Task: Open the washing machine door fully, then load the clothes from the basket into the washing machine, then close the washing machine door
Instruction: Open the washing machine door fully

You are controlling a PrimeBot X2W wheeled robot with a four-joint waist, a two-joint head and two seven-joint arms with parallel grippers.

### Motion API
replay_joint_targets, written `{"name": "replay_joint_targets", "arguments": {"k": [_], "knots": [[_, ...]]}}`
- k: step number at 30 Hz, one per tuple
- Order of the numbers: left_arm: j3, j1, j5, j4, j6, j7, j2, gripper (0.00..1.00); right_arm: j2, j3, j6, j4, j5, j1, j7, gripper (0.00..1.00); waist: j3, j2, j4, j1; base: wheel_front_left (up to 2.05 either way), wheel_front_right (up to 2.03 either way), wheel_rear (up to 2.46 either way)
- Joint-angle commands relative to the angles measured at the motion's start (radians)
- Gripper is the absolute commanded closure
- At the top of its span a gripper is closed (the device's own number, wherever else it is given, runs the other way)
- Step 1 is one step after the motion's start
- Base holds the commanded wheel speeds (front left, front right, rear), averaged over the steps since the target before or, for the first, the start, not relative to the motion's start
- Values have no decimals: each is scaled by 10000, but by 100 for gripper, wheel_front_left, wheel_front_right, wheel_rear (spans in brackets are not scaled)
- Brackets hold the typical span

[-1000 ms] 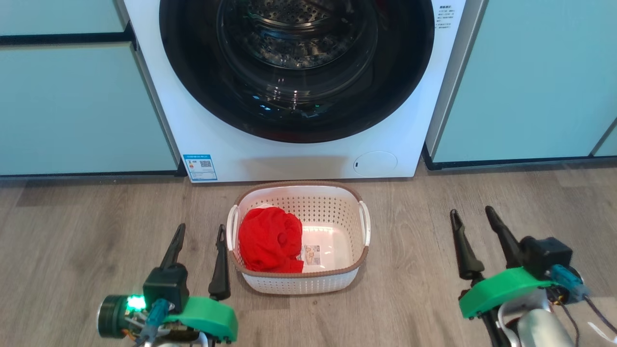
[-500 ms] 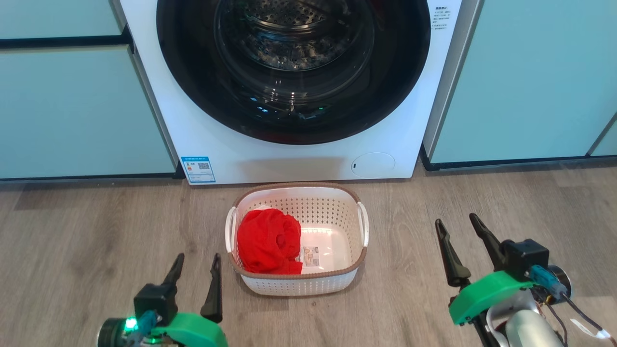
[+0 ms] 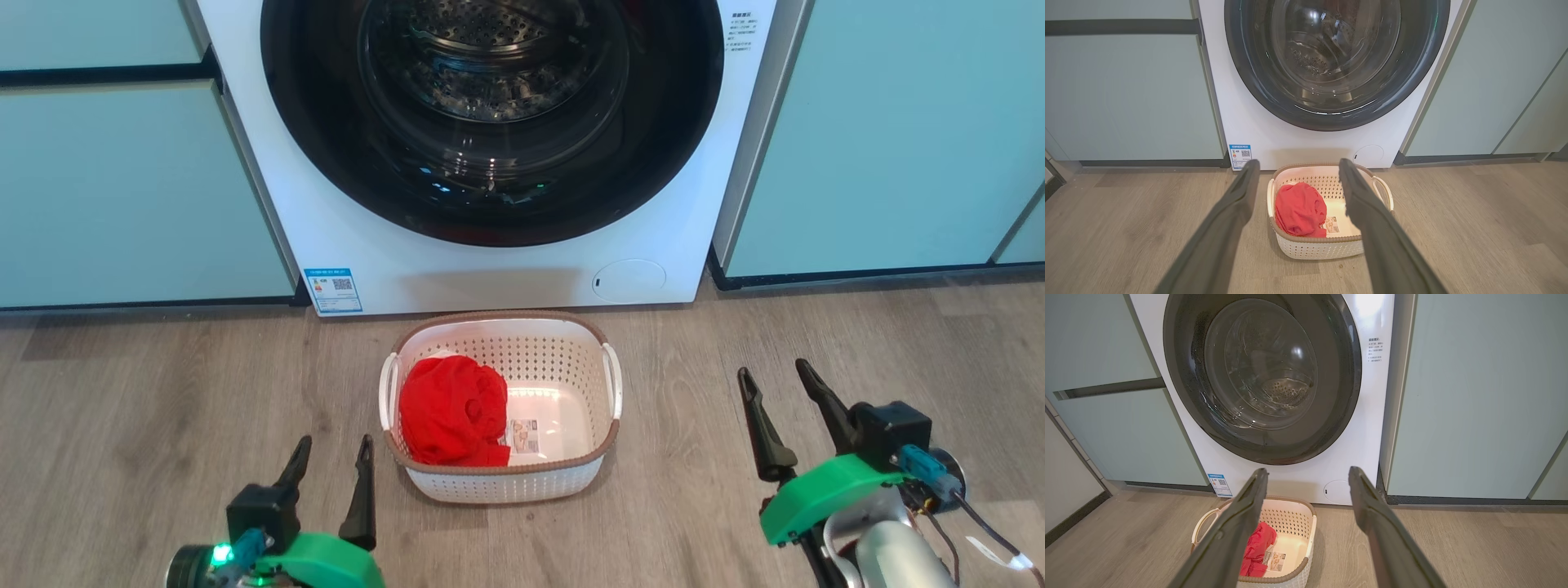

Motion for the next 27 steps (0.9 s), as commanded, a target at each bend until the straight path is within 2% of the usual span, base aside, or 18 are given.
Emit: {"name": "replay_joint_targets", "arguments": {"k": [1,22,27], "knots": [[369,-499,6,-295,78,-128,-50,0,-116,239,-2,-275,40,-555,-136,0,-5,0,2,0,0,0,0],[544,-386,-92,-526,6,-128,-50,0,-116,212,-2,-274,73,-591,-136,0,-15,0,-180,0,0,0,0],[478,-349,111,-606,-11,-128,-51,0,-116,222,-2,-266,86,-589,-136,0,2,0,-210,0,44,44,-87]]}}
